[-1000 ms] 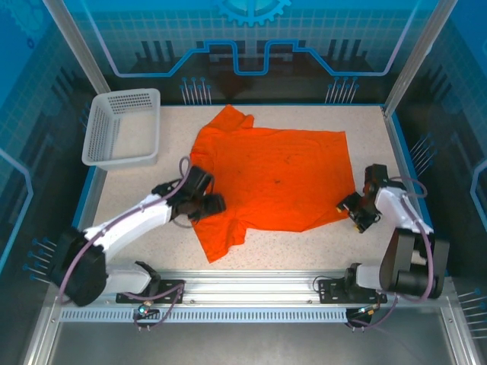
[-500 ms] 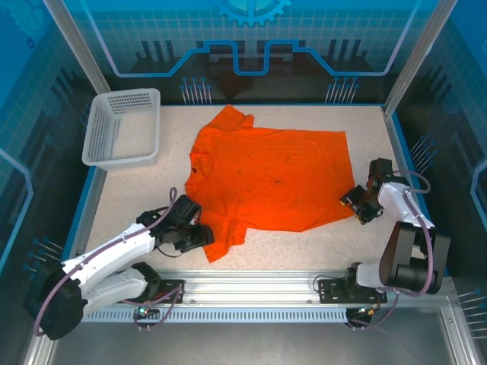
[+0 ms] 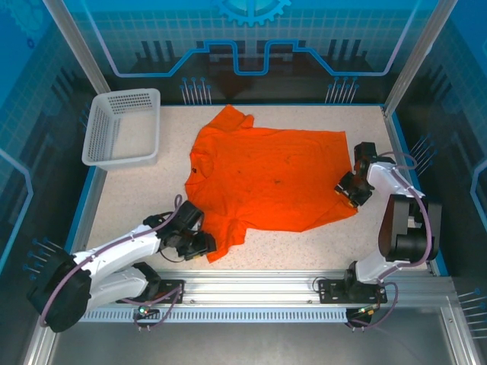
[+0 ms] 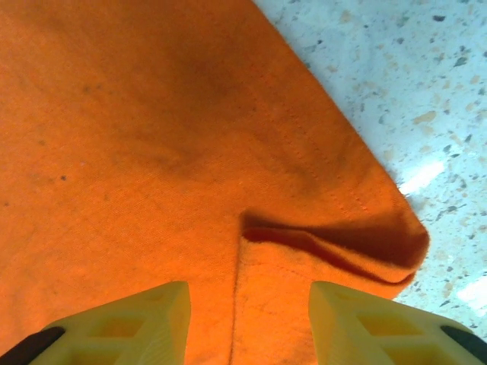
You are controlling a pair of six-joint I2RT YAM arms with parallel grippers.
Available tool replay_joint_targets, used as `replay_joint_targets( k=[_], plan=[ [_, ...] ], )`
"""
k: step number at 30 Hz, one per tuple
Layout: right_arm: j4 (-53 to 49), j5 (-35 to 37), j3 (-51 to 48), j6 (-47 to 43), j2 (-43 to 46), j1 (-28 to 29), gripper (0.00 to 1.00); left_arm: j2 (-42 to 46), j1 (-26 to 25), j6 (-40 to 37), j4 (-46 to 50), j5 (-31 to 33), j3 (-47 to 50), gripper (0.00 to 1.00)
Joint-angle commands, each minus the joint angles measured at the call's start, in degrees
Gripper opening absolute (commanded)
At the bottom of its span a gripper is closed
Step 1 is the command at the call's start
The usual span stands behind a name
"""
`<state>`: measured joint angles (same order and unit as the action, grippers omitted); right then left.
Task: Fold and stack the t-shirts
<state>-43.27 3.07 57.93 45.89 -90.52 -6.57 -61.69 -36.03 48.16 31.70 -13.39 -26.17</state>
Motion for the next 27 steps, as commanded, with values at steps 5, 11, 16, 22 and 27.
replay_joint_targets(
  k=[5,11,16,22,27],
  plan=[
    [-1.8,2.8,1.2,1.4,-2.1,0.5,0.45,-1.2,-4.0,1.0,1.2,-2.3,-1.0,0.47],
    [-1.6,3.0,2.0,1.8,-4.2,1.1,0.45,-2.1,-5.2,1.1,1.0,-1.5,-0.9,0.46],
    [-1.5,3.1,2.8,2.3,-6.7,2.0,0.44,-2.1,-5.4,1.4,0.8,-0.4,-1.2,0.43],
    [-1.4,3.8,2.8,2.9,-7.9,2.8,0.43,-2.3,-5.8,1.0,1.7,0.6,-1.0,0.4],
    [-1.2,4.1,2.6,3.0,-7.8,3.0,0.37,-3.3,-5.9,1.1,0.8,1.9,-0.8,0.32]
  ],
)
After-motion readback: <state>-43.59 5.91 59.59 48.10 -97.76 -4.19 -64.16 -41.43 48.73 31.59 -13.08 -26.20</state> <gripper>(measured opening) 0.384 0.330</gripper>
